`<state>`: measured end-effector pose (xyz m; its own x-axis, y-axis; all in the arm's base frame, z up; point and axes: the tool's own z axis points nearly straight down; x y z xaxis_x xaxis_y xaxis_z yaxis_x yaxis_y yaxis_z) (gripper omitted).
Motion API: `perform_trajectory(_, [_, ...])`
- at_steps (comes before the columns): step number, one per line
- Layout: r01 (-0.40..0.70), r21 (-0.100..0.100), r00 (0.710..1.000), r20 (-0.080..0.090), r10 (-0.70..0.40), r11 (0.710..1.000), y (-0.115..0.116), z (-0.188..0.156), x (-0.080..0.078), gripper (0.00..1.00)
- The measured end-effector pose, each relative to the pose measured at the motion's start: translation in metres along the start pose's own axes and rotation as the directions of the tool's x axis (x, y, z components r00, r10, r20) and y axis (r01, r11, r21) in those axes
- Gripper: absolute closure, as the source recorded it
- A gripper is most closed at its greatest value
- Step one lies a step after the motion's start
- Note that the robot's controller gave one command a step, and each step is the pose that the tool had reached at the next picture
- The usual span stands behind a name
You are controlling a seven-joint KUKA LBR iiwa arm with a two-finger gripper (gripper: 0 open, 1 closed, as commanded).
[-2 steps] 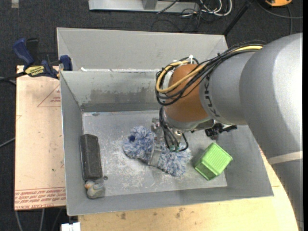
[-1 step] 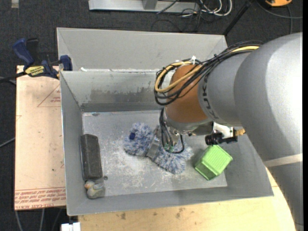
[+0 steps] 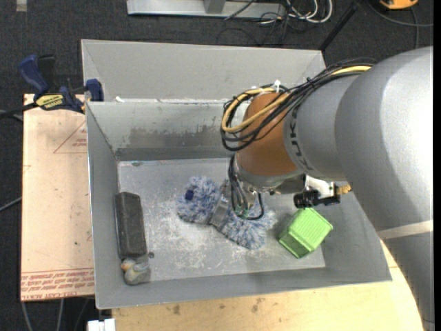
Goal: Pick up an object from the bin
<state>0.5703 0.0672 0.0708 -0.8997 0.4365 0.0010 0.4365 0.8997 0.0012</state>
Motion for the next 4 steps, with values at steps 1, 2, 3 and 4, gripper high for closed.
perform_trajectory(1, [0.0, 0.001, 1.0, -0.002, 0.0, 1.0, -0.001, -0.004, 0.001, 1.0])
perform_trajectory(2, [0.001, 0.001, 1.0, -0.001, -0.001, 1.0, -0.001, -0.017, 0.001, 1.0])
perform_trajectory(3, [0.001, 0.001, 1.0, -0.001, -0.001, 1.0, -0.001, -0.029, 0.001, 1.0])
perform_trajectory(4, [0.002, 0.004, 1.0, -0.005, -0.002, 1.0, -0.001, -0.047, 0.002, 1.0])
